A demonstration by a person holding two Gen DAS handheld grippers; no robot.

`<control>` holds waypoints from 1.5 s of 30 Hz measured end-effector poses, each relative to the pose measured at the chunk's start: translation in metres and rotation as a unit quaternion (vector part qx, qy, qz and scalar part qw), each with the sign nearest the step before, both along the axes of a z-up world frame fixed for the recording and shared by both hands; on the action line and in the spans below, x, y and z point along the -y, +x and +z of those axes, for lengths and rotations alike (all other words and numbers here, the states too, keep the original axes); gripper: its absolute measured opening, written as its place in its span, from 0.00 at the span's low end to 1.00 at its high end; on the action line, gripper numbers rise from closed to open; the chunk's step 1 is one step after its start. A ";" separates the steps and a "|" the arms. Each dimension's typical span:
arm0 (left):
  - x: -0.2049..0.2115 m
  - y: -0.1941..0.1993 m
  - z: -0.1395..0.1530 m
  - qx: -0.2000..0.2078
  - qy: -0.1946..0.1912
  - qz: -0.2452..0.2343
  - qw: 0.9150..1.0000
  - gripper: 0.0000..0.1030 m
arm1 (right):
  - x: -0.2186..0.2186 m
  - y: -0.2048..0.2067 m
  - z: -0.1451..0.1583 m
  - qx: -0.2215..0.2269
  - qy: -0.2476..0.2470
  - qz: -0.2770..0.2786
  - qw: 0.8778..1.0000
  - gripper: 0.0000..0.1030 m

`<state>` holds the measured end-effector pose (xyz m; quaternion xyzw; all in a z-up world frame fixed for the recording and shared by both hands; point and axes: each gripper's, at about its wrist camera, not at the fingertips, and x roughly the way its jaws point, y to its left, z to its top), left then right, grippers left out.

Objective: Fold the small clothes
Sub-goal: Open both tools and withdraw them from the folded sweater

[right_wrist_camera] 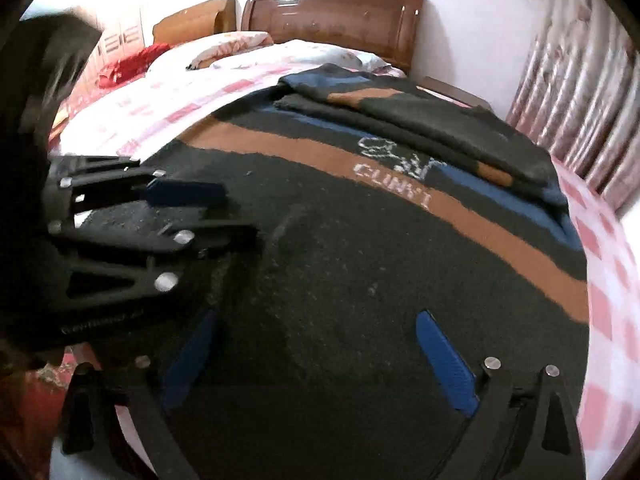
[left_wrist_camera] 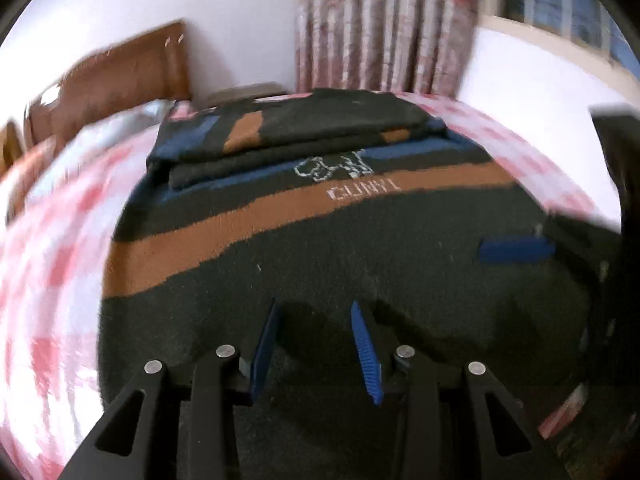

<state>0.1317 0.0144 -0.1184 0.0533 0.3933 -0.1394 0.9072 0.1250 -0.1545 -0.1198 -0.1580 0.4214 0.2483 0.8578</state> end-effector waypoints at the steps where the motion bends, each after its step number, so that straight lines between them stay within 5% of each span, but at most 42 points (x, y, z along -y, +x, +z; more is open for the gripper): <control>1: -0.003 -0.003 0.000 -0.002 0.001 0.000 1.000 0.39 | 0.005 -0.003 0.001 -0.002 -0.003 0.003 1.000 1.00; 10: -0.047 -0.027 0.003 -0.032 -0.026 0.039 0.998 0.38 | 0.055 -0.035 0.007 -0.040 -0.003 -0.014 0.999 1.00; 14: -0.021 -0.025 0.023 -0.014 -0.026 0.012 0.999 0.35 | 0.044 -0.028 0.036 -0.009 0.058 -0.015 0.998 1.00; 17: 0.010 -0.019 0.029 -0.003 0.004 -0.015 1.000 0.36 | 0.028 -0.015 0.033 0.022 0.018 -0.036 0.999 1.00; 20: 0.022 -0.011 0.007 -0.025 0.027 -0.020 0.999 0.37 | 0.032 -0.004 0.002 -0.014 -0.005 -0.048 0.999 1.00; 23: 0.010 -0.021 0.002 -0.005 0.005 -0.023 1.000 0.41 | 0.045 -0.017 0.001 0.014 0.014 -0.032 0.999 1.00; 29: -0.034 -0.036 -0.003 -0.019 -0.014 0.012 1.000 0.41 | 0.077 -0.032 0.005 -0.017 0.002 -0.045 0.999 1.00; 32: -0.036 -0.038 0.002 -0.032 -0.014 0.027 0.999 0.37 | 0.069 -0.028 0.007 -0.030 -0.016 -0.056 0.998 1.00; 37: -0.021 -0.027 0.019 -0.001 -0.001 0.029 1.000 0.37 | 0.022 -0.024 0.030 0.016 0.013 -0.021 1.000 1.00; 40: -0.022 -0.015 0.004 -0.023 0.006 0.034 0.999 0.39 | -0.009 -0.016 0.012 0.024 -0.029 0.004 0.999 1.00; 45: -0.051 -0.031 -0.002 -0.011 -0.017 0.032 0.999 0.41 | 0.017 -0.018 0.002 -0.012 -0.011 -0.004 1.000 1.00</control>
